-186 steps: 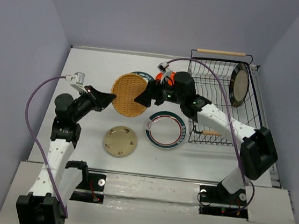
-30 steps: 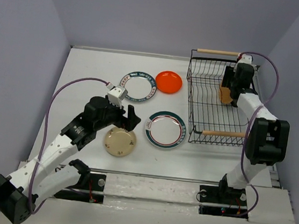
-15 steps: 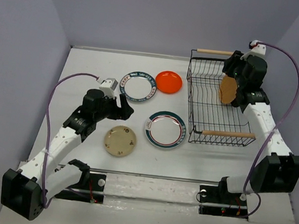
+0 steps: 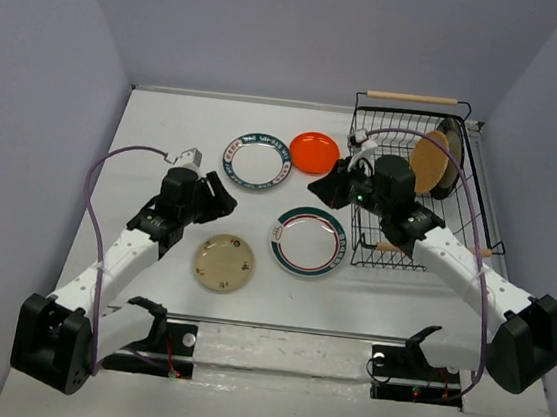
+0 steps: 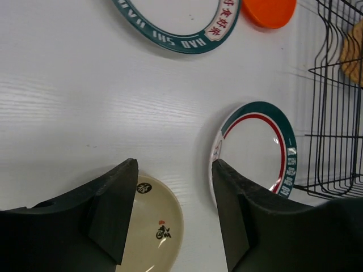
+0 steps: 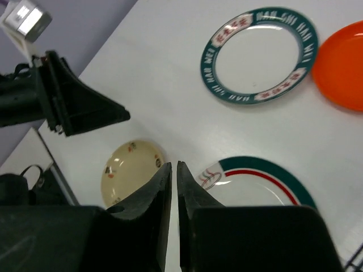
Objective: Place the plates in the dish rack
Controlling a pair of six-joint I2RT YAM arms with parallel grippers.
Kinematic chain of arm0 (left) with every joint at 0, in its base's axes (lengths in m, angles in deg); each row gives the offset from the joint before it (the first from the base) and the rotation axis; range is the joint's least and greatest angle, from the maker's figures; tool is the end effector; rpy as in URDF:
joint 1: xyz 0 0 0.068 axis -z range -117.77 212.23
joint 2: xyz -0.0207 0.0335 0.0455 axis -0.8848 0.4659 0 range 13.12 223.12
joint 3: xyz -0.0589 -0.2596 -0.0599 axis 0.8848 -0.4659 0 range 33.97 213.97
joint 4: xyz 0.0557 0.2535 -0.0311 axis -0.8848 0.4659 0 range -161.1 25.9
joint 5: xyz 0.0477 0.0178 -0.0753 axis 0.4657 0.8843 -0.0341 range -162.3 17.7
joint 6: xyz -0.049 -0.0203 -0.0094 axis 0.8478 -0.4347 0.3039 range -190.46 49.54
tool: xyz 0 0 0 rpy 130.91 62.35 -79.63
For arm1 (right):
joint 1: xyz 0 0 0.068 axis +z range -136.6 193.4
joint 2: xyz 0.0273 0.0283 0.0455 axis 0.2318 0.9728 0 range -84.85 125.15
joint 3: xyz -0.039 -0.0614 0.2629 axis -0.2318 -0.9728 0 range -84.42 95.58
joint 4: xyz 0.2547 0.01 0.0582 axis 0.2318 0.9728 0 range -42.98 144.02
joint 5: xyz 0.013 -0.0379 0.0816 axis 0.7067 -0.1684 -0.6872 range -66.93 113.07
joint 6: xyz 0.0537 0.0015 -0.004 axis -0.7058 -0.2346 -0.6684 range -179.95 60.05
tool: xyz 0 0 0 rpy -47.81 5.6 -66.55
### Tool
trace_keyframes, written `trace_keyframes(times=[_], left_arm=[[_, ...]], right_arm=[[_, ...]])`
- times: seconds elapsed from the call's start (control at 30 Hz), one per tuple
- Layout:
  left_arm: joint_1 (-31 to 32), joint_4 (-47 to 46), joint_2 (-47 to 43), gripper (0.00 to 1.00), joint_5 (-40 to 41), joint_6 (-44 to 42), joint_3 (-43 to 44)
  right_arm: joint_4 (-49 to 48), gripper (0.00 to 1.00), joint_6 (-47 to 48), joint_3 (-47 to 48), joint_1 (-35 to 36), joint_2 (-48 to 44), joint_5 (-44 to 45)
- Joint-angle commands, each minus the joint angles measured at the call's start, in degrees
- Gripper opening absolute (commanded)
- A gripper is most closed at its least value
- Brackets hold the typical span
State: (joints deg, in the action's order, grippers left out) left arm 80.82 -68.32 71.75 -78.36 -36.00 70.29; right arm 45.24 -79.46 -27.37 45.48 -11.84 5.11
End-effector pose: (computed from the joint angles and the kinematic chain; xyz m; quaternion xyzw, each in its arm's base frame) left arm 0.2178 -0.0772 0.2552 -0.0882 0.8386 -0.2791 0.4595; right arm 0.2480 0.1683 0.3299 -0.1806 0.7641 0.3750 0.4929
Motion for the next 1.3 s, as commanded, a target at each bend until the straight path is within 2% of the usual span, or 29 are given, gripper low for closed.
trace_keyframes(times=[0.0,0.13,0.2,0.27,0.3,0.4,0.6,1.07,1.17,1.2,1.27], left_arm=[[-0.2,7.0,-5.9,0.57,10.5,3.3,-2.9],[0.8,18.3,-11.1,0.46,18.3,8.6,-3.3],[1.8,19.3,-11.3,0.45,20.4,9.6,-2.7],[2.6,20.5,-9.4,0.49,21.4,9.8,-2.4],[2.9,21.0,-6.1,0.54,21.0,9.9,-2.0],[4.1,23.2,-0.3,0.58,21.4,9.9,-0.7],[4.3,26.0,4.2,0.64,20.8,9.6,1.0],[4.3,24.0,11.8,0.6,13.4,10.4,-1.9],[4.2,21.2,11.3,0.44,12.4,11.5,-4.6],[4.2,20.3,10.7,0.31,11.8,11.9,-5.5],[4.2,18.8,9.8,0.17,11.4,12.6,-7.0]], right_arm=[[-4.0,0.16,-0.9,-3.3,7.6,-1.3,-7.1],[-7.8,0.17,-1.7,-5.7,11.8,0.0,-7.4],[-8.7,0.18,-1.7,-6.2,12.5,0.1,-7.3],[-9.7,0.19,-1.8,-6.9,13.0,-0.8,-7.2],[-9.8,0.19,-1.8,-7.1,13.0,-1.1,-7.1],[-9.8,0.21,-1.0,-8.5,13.0,-3.3,-6.0],[-9.2,0.22,0.3,-9.9,13.0,-5.5,-5.6],[-9.7,0.23,0.5,-10.0,13.0,-4.2,-5.7],[-9.9,0.23,0.4,-10.0,13.0,-3.7,-5.7],[-10.0,0.23,0.5,-9.9,13.0,-3.2,-5.6],[-10.3,0.23,0.3,-9.8,13.0,-2.8,-5.5]])
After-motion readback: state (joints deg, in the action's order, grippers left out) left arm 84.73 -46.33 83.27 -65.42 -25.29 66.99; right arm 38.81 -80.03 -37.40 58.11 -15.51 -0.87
